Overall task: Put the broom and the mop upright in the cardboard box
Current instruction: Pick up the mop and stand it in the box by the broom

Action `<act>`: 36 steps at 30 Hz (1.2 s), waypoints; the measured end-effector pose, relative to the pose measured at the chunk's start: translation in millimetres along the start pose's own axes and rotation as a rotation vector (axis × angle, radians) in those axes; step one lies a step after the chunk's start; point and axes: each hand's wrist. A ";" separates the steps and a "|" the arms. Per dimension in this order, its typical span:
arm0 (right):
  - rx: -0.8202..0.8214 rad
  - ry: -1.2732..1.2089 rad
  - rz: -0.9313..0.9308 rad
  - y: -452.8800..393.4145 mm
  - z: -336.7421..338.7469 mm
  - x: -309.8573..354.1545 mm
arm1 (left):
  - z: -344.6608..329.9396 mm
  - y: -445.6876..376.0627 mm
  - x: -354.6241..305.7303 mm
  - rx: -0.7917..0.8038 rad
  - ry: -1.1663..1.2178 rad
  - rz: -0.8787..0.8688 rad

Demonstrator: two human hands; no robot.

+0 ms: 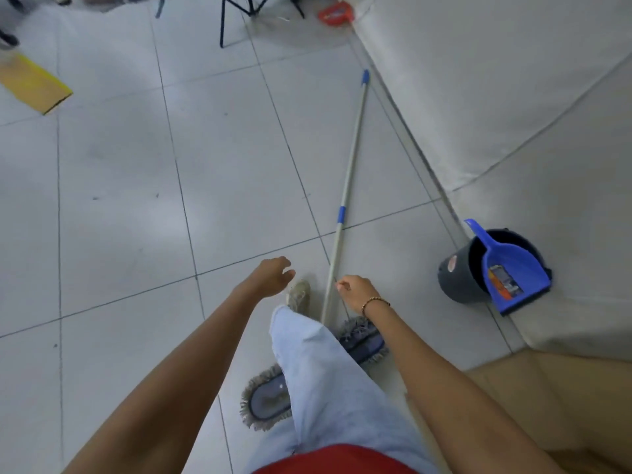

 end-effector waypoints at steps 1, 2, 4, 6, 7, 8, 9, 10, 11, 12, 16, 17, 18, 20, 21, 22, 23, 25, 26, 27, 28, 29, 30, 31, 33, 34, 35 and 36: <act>0.011 -0.003 -0.017 -11.1 -1.5 6.9 | 7.9 -10.6 5.4 0.013 -0.012 -0.005; 0.027 -0.007 -0.033 -26.9 -1.5 15.8 | 20.3 -25.7 10.5 0.038 -0.036 -0.010; 0.055 -0.026 -0.083 -65.7 3.6 36.5 | 49.7 -64.5 18.5 0.102 -0.078 -0.024; 0.070 -0.078 -0.121 -90.4 11.5 56.2 | 75.3 -94.3 20.1 0.146 -0.108 -0.039; 0.074 -0.101 -0.131 -100.3 17.6 65.3 | 87.1 -107.9 18.2 0.151 -0.115 -0.051; 0.068 -0.124 -0.143 -109.7 24.9 74.3 | 100.5 -121.0 14.9 0.155 -0.121 -0.067; 0.055 -0.154 -0.159 -118.0 34.4 82.9 | 114.7 -133.4 9.5 0.161 -0.118 -0.086; 0.034 -0.183 -0.169 -123.7 43.2 88.9 | 125.9 -142.1 3.8 0.171 -0.111 -0.106; 0.007 -0.216 -0.179 -129.2 53.3 94.5 | 138.3 -152.1 -2.2 0.188 -0.112 -0.135; -0.028 -0.248 -0.193 -135.5 64.3 100.2 | 152.6 -163.7 -8.0 0.209 -0.123 -0.170; -0.195 -0.386 -0.262 -161.4 108.7 114.4 | 211.3 -215.2 -25.1 0.248 -0.143 -0.223; -0.224 -0.419 -0.282 -168.2 118.6 116.4 | 226.1 -231.3 -30.6 0.257 -0.166 -0.239; -0.239 -0.441 -0.298 -173.8 126.2 118.5 | 237.5 -245.5 -34.1 0.259 -0.191 -0.241; -0.254 -0.469 -0.319 -183.2 139.2 122.2 | 257.2 -271.0 -42.0 0.273 -0.217 -0.227; -0.262 -0.490 -0.337 -187.8 144.4 123.1 | 266.6 -284.1 -46.7 0.283 -0.244 -0.234; -0.271 -0.513 -0.357 -192.3 149.1 124.7 | 275.8 -294.5 -50.7 0.291 -0.268 -0.244; -0.285 -0.523 -0.374 -196.3 154.8 127.0 | 283.3 -304.3 -53.4 0.284 -0.286 -0.268; -0.340 -0.577 -0.434 -205.5 162.1 134.7 | 301.0 -325.1 -55.0 0.291 -0.263 -0.306; -0.365 -0.601 -0.463 -208.3 164.2 138.8 | 307.6 -332.3 -54.6 0.301 -0.233 -0.307; -0.383 -0.631 -0.492 -213.2 166.8 142.9 | 313.4 -342.0 -55.2 0.319 -0.225 -0.308; -0.387 -0.652 -0.513 -218.3 167.6 146.1 | 317.6 -351.1 -54.6 0.352 -0.228 -0.300; -0.383 -0.665 -0.525 -224.9 167.9 150.3 | 321.9 -362.5 -53.5 0.397 -0.256 -0.291; -0.376 -0.657 -0.532 -228.4 170.1 152.5 | 324.7 -369.4 -54.8 0.437 -0.275 -0.286; -0.370 -0.676 -0.556 -238.3 171.0 154.2 | 329.0 -384.3 -60.4 0.485 -0.303 -0.289; -0.352 -0.676 -0.575 -251.3 173.3 157.4 | 333.3 -404.9 -66.9 0.532 -0.271 -0.274; -0.355 -0.700 -0.598 -258.3 172.0 157.9 | 331.4 -417.6 -69.7 0.558 -0.234 -0.253; -0.370 -0.734 -0.621 -266.7 170.4 154.8 | 328.6 -429.1 -74.0 0.588 -0.186 -0.223; -0.395 -0.769 -0.641 -275.3 167.9 151.6 | 324.8 -440.4 -77.6 0.626 -0.103 -0.181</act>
Point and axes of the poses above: each hand's wrist, its own y-axis away from the middle knuckle, its own z-axis out of the back of the hand, x = y × z, and after that the axes turned 3 degrees about x, right-handed
